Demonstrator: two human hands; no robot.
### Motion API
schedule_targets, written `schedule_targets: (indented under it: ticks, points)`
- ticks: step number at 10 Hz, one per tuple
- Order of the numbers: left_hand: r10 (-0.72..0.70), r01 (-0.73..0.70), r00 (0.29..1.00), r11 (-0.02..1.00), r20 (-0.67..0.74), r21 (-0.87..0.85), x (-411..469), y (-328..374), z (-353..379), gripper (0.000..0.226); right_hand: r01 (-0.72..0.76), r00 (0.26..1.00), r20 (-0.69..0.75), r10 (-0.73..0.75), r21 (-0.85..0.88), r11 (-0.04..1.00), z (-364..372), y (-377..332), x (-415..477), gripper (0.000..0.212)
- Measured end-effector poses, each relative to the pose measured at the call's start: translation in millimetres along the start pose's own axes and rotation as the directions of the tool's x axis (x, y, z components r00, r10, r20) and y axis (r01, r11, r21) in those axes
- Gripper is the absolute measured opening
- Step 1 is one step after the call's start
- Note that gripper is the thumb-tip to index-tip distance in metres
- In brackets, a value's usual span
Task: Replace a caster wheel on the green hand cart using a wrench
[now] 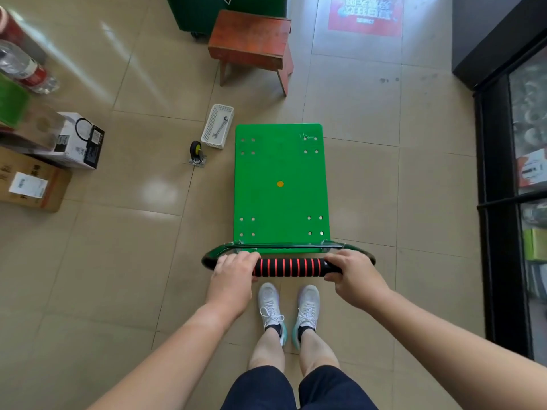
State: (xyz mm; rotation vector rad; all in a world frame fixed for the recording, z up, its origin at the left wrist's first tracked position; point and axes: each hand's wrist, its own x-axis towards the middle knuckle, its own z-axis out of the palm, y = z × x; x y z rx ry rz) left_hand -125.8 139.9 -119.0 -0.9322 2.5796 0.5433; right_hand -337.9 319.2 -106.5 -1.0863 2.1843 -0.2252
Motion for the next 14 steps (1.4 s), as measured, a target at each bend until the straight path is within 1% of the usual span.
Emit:
schedule_targets:
  ticks: [1,3,4,5,6,8,10,11,12,13,14]
  points:
    - [0.005,-0.005,1.0,1.0,0.01,0.004,-13.6,1.2,7.6,0.045,-0.011,1.0,0.018,0.01,0.008,1.0,5.8,1.4,-12.1,0.034]
    - [0.011,-0.01,0.999,1.0,0.035,-0.015,-31.2,-1.0,14.7,0.047,0.008,0.998,0.064,-0.007,-0.023,1.0,12.2,0.8,-25.3,0.032]
    - [0.006,-0.005,0.999,1.0,0.037,-0.025,-33.4,-1.4,16.7,0.047,0.012,0.998,0.059,-0.01,-0.026,1.0,14.4,1.5,-27.3,0.033]
    - [-0.003,0.004,1.0,1.0,0.026,-0.026,-26.3,-1.4,14.7,0.049,0.014,0.999,0.042,-0.013,-0.015,1.0,12.0,1.9,-21.8,0.034]
    - [-0.007,0.007,1.0,1.0,0.014,-0.023,-10.8,-2.6,8.6,0.051,0.01,1.0,0.021,-0.009,-0.022,1.0,5.5,1.7,-8.5,0.027]
    - [-0.02,0.019,1.0,1.0,0.009,0.014,26.0,-5.2,-10.8,0.05,-0.004,1.0,-0.022,0.004,-0.016,1.0,-12.3,-2.4,24.8,0.023]
    - [-0.014,0.014,1.0,1.0,0.011,0.014,54.3,-5.2,-29.6,0.045,-0.018,1.0,-0.007,0.018,-0.018,1.0,-27.6,-3.3,52.1,0.017]
    - [-0.03,0.03,0.999,0.999,0.02,0.01,61.8,-3.8,-36.4,0.043,-0.03,1.0,-0.005,0.03,-0.017,0.999,-32.8,-3.4,60.9,0.022]
    - [-0.042,0.043,0.999,0.999,-0.002,0.018,69.3,-1.8,-42.0,0.044,-0.05,0.999,0.006,0.05,-0.015,0.999,-35.8,-5.1,69.9,0.018]
    - [-0.047,0.045,0.998,0.998,0.035,0.043,76.6,1.0,-55.1,0.045,-0.07,0.996,0.053,0.072,-0.042,0.997,-45.4,-10.6,79.8,0.02]
    - [-0.051,0.048,0.994,0.998,0.102,0.027,60.3,2.5,-60.2,0.071,-0.091,0.995,0.018,0.095,-0.147,0.985,-42.4,-8.9,62.4,0.058]
